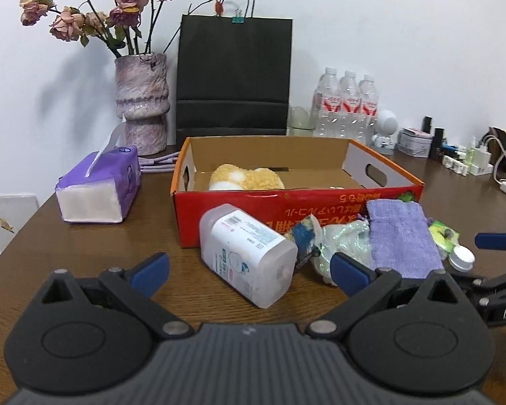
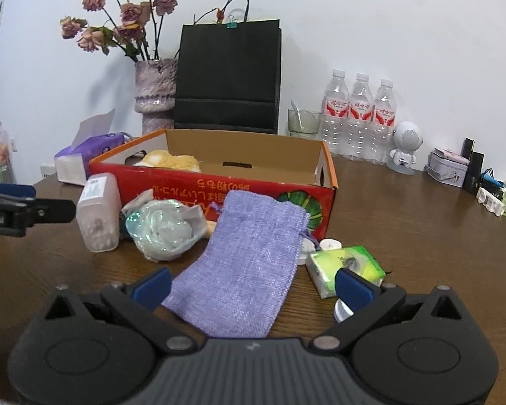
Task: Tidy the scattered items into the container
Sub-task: 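Grasp the white plastic bottle with the left tool while the right tool grasps the purple pouch, then carry the bottle with the left tool while the right tool carries the pouch, release both into box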
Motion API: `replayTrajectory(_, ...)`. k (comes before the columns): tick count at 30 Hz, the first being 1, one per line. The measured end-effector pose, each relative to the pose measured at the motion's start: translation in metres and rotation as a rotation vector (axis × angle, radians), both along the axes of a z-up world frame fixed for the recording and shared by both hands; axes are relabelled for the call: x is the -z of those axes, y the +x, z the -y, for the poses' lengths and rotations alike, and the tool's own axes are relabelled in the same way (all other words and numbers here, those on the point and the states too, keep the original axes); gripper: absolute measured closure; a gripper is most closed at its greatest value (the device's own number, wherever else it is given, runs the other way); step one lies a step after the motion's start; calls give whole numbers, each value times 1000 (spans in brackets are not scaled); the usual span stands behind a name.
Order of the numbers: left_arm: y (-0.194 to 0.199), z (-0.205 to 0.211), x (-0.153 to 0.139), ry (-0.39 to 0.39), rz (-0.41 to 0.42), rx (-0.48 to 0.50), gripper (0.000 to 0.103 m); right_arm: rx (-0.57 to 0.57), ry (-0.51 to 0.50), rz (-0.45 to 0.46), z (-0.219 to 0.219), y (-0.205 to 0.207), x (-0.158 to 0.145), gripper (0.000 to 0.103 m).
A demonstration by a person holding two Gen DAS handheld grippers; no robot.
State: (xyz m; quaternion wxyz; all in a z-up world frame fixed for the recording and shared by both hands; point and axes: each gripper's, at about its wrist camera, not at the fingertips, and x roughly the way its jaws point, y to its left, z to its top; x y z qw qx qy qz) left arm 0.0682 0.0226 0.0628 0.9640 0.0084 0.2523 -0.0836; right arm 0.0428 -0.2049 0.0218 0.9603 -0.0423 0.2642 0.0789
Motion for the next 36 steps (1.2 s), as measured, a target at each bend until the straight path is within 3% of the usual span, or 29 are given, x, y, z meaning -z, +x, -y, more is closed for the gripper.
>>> replayTrajectory(5, 29, 3, -2, -58, -35, -96, 0, 19, 37, -46, 0, 26, 8, 0)
replayTrajectory(10, 71, 1, 12, -98, -158, -218, 0, 77, 89, -111, 2, 61, 18, 8)
replayTrajectory(13, 81, -4, 21, -158, -189, -234, 2, 78, 99, -117, -1, 69, 23, 13)
replayTrajectory(16, 81, -3, 28, -150, -182, -220, 15, 42, 112, -128, -7, 69, 29, 28)
replayTrajectory(18, 80, -1, 34, -129, -181, -214, 28, 23, 94, -120, -12, 66, 31, 51)
replayTrajectory(20, 79, -2, 39, -141, -192, -198, 45, 9, 65, -89, -18, 60, 28, 66)
replayTrajectory(22, 75, -1, 39, -126, -173, -193, 59, 1, 58, -59, -19, 55, 25, 73)
replayTrajectory(24, 70, -3, 38, -134, -153, -182, 60, -25, 63, -36, -18, 50, 23, 90)
replayTrajectory(26, 65, -5, 37, -138, -132, -166, 61, -44, 66, -17, -17, 47, 19, 94)
replayTrajectory(30, 55, -5, 31, -135, -76, -141, 61, -63, 51, 35, -19, 38, 13, 97)
replayTrajectory(36, 41, -8, 18, -146, 5, -126, 61, -75, 125, 76, -8, 27, 3, 99)
